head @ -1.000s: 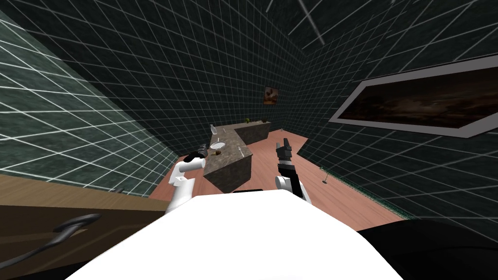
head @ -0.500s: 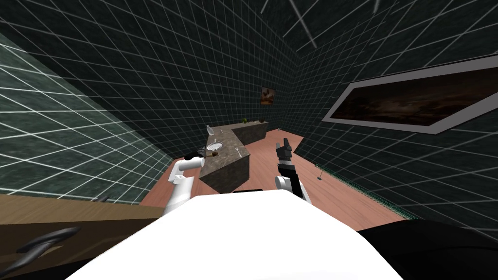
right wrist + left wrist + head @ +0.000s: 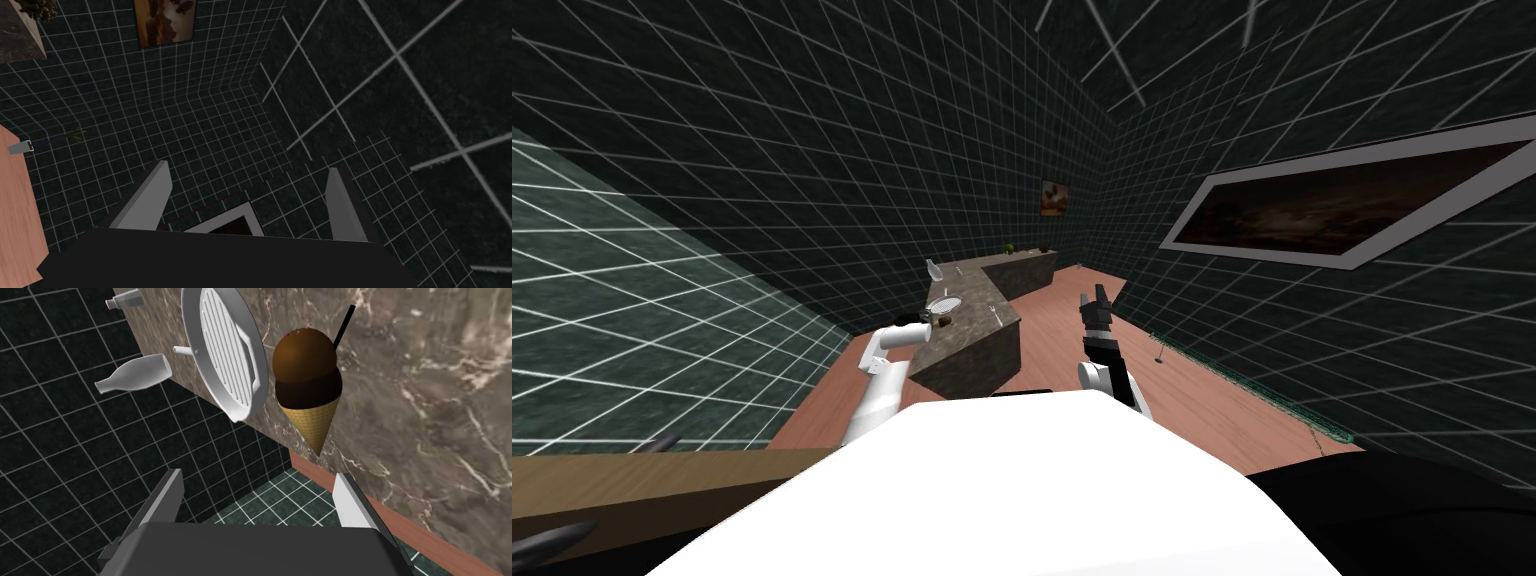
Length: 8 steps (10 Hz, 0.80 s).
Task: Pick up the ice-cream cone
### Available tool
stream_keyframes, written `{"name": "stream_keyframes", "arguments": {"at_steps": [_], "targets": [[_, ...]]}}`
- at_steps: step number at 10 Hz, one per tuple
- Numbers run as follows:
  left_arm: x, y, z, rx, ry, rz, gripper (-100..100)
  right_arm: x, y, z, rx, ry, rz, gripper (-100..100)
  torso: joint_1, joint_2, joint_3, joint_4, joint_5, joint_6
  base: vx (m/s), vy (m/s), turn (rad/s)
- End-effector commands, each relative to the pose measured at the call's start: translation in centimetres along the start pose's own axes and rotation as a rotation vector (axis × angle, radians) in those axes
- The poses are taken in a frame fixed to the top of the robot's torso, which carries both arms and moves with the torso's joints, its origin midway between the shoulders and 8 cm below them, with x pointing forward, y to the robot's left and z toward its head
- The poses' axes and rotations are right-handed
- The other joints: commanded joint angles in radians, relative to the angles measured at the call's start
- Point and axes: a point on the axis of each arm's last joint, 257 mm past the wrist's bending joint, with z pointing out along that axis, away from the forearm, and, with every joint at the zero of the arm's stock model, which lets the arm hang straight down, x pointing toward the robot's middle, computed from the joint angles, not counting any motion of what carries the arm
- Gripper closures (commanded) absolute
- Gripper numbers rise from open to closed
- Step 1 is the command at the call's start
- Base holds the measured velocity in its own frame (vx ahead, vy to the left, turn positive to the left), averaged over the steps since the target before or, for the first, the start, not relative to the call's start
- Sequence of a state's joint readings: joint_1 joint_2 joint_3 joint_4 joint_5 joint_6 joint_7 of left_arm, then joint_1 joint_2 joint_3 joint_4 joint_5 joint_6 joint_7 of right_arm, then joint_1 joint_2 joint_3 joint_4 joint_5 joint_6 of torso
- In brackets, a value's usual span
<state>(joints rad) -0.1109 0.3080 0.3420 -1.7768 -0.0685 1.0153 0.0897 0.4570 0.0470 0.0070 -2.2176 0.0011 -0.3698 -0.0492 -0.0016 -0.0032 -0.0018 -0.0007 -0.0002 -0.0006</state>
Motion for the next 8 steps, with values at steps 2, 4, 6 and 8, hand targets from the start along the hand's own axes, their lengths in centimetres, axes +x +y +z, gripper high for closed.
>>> {"name": "stream_keyframes", "arguments": {"at_steps": [2,4,6,8], "targets": [[-1.5,2.8,0.8,-0.101,-0.03,0.035,-100,0.0,0.0,0.0,0.0,0.0,0.0,0,0.0,0.0,0.0,0.0,0.0,0.0,0.054,-0.026,-0.095],[-2.2,5.1,1.2,-0.169,-0.046,0.055,-100,0.0,0.0,0.0,0.0,0.0,0.0,0,0.0,-0.002,-0.001,0.0,0.0,0.0,0.074,-0.014,-0.087],[-2.6,8.3,1.6,-0.252,-0.054,0.073,-100,0.0,0.0,0.0,0.0,0.0,0.0,0,0.003,-0.003,-0.002,-0.001,0.001,0.0,0.119,0.025,-0.079],[-2.5,7.1,1.6,-0.226,-0.052,0.068,0,0.0,0.0,0.0,0.0,0.0,0.0,0,0.003,-0.003,-0.002,-0.001,0.001,-0.001,0.043,0.012,-0.008]]}}
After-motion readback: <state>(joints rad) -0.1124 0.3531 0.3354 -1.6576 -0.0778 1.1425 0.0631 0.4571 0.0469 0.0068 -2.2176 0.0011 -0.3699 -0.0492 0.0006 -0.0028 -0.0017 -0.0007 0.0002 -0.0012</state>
